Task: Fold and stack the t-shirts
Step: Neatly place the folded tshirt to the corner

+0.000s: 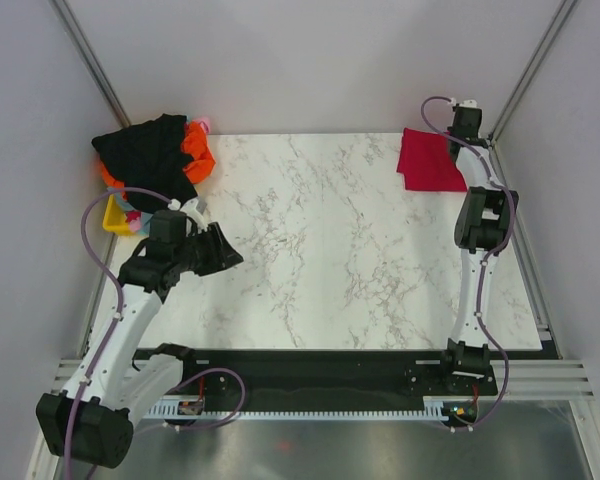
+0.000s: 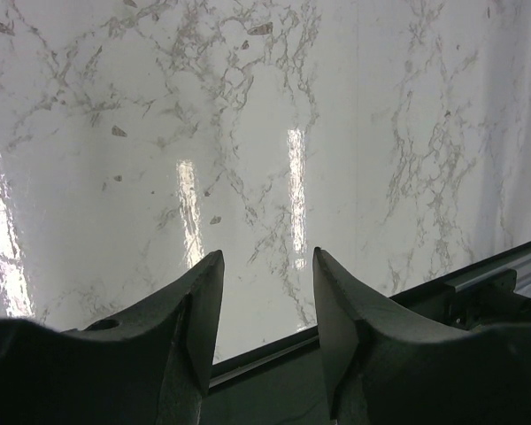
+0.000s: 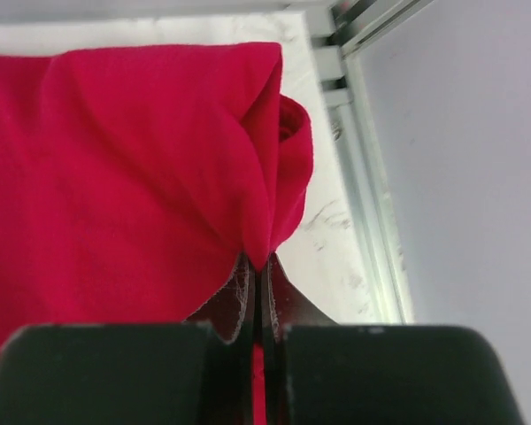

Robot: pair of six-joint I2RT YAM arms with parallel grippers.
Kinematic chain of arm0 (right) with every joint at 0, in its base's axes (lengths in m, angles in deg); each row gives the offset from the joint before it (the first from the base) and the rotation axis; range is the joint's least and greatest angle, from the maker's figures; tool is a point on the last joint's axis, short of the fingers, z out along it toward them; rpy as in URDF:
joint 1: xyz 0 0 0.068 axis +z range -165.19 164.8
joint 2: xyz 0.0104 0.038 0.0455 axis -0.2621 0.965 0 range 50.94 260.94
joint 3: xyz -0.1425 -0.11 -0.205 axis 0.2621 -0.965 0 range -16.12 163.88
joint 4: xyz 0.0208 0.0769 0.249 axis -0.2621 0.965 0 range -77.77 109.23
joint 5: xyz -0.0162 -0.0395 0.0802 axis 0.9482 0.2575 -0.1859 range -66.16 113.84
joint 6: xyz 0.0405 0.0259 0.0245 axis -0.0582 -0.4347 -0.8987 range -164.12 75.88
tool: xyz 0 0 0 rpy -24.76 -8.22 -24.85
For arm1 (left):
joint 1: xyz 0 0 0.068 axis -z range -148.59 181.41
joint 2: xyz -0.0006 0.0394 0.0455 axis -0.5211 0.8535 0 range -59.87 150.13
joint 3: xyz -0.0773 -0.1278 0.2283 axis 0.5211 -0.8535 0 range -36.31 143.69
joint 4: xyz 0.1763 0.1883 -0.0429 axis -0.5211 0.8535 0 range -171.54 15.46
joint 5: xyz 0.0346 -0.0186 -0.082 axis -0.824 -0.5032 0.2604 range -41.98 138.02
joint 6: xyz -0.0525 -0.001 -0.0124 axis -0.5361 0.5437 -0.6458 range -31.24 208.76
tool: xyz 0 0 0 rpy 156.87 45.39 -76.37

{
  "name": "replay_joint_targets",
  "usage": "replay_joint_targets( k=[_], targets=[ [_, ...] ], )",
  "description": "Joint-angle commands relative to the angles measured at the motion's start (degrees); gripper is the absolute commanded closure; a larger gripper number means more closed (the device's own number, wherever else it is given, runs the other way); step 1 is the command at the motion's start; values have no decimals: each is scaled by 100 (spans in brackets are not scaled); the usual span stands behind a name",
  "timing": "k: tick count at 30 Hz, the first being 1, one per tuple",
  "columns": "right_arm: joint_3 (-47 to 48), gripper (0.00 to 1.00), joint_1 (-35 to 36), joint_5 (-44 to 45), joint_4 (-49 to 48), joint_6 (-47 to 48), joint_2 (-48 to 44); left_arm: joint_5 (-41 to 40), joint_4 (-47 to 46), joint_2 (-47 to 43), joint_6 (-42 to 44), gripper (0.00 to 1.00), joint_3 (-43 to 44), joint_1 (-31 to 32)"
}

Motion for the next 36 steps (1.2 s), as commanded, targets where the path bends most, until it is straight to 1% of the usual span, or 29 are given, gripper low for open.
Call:
replay_joint_targets(
  k=[1,5,7,8,9,10,11,12,16,19,20,22,23,25,26,27,30,31,32,33,34,36],
  targets=[
    [-1,100,-225,335,-1037,496,20,-119,-98,92,181,48,-19,9],
    [138,98,-365,537,-1538,761,152,-128,-98,92,181,48,-36,9],
    [306,92,-462,555,-1601,674,223,-128,-98,100,181,48,-36,9],
    [306,85,-480,486,-1601,613,205,-128,-106,109,181,48,-27,9],
    [254,46,-497,433,-1627,560,127,-119,-98,109,181,48,-27,9],
    [201,33,-497,406,-1645,507,65,-110,-106,118,181,48,-19,9],
    [97,29,-497,249,-1645,367,12,-102,-106,127,189,48,-19,9],
    [43,2,-497,178,-1653,279,-110,-84,-106,110,189,48,-19,9],
    [-36,2,-445,107,-1601,23,-330,-110,-106,-5,189,48,-27,9],
    [-316,2,-331,510,-1706,102,-769,-84,-115,-66,189,48,-19,9],
    [-396,2,-278,798,-1776,102,-1066,-84,-115,-92,198,48,-19,9],
    [-667,2,-243,976,-1820,41,-1401,-66,-115,-180,198,48,-19,9],
    [-791,2,-216,1003,-1899,-3,-1777,-75,-133,-215,198,48,-27,9],
    [-1185,2,-164,846,-1900,-292,-2148,-66,-142,-303,198,48,-45,9],
    [-1344,2,-111,750,-1865,-415,-2464,-58,-159,-321,207,48,-36,9],
    [-1476,2,-85,400,-1821,-590,-2589,-58,-150,-347,198,48,-27,9],
    [-1872,2,-93,-409,-1478,-1530,-2836,-66,-159,-426,190,48,-36,9],
    [-1995,2,-102,-977,-1408,-1759,-2845,-75,-159,-505,189,48,-36,9],
    [-2022,9,-145,-1322,-1294,-2240,-2775,-84,-159,-549,189,48,-36,9],
    [-2023,12,-155,-1648,-1241,-2366,-2705,-93,-159,-576,189,48,-45,9],
    [-2005,14,-155,-1929,-1197,-2550,-2626,-101,-168,-602,181,48,-45,9],
    [-1996,16,-181,-2037,-1117,-2902,-2388,-93,-168,-655,181,48,-45,9]
  ],
)
